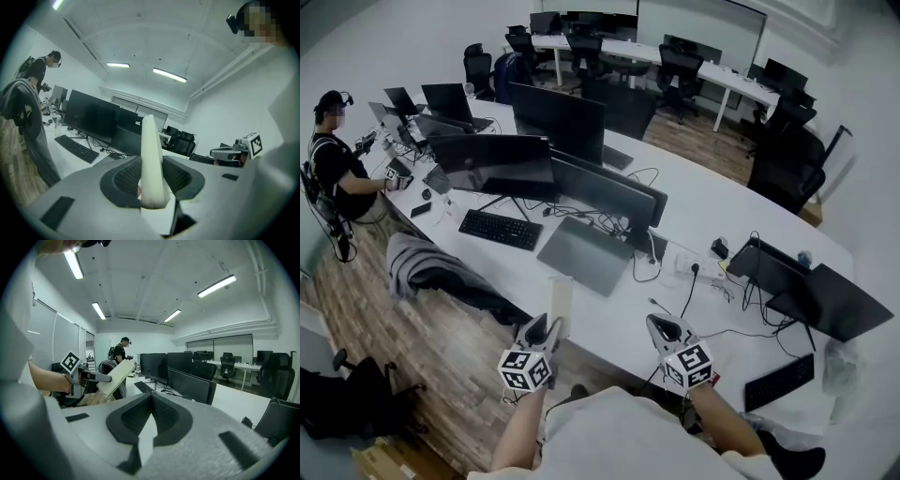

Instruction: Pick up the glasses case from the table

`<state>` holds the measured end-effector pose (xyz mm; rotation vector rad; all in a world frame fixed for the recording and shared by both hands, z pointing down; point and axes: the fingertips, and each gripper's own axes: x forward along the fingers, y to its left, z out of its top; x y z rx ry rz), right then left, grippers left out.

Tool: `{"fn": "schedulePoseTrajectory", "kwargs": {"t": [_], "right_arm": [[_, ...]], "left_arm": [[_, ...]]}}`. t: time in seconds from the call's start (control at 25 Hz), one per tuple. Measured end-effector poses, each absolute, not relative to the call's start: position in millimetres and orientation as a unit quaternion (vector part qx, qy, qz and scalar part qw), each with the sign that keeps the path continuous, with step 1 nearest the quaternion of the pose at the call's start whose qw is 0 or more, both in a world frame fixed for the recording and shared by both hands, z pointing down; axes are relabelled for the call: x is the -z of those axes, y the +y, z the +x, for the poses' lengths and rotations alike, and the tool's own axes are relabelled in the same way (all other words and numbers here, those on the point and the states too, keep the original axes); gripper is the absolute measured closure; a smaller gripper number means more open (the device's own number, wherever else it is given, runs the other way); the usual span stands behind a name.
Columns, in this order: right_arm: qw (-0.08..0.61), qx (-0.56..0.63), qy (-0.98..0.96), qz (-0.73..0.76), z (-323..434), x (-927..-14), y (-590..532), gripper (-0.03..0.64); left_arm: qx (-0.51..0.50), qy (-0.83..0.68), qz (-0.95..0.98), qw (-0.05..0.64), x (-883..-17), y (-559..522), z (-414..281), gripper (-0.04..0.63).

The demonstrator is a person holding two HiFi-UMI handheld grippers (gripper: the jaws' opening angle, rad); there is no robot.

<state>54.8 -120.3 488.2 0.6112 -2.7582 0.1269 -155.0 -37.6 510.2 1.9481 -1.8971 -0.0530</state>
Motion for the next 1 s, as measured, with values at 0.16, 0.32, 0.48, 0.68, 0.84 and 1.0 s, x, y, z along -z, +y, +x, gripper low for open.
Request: {"fn": "schedulePoseTrajectory", "kwargs": {"t": [0.16, 0.32, 0.48, 0.68, 0.84, 1.0], "right_arm": [[0.147, -0.043, -0.965, 0.211, 55.0, -485.0, -122.4, 0.618], [0.147, -0.046, -0.965, 0.212, 55.9, -486.8, -122.9, 0.618], [0.144, -0.049, -0.965, 0.214, 57.5, -487.1, -123.1, 0.617], [0.146, -0.049, -0.964, 0.215, 58.3, -487.3, -123.4, 0.618], [0.146, -0.049, -0.965, 0.214, 56.8, -487.2, -122.7, 0.618], [0.145, -0.049, -0.965, 0.214, 55.5, -487.9, -122.5, 0.618]], "left_arm": [[0.018, -0.684, 0.7, 0.205, -506.8, -38.8, -154.1, 0.457], [0.017, -0.685, 0.699, 0.205, -506.6, -38.8, -153.9, 0.457], [0.015, -0.685, 0.699, 0.203, -506.3, -38.9, -152.7, 0.457], [0.015, -0.685, 0.7, 0.203, -505.3, -39.7, -151.9, 0.457], [0.015, -0.685, 0.7, 0.203, -505.8, -39.5, -152.5, 0.457], [0.017, -0.686, 0.699, 0.204, -507.4, -40.3, -153.6, 0.457]]}}
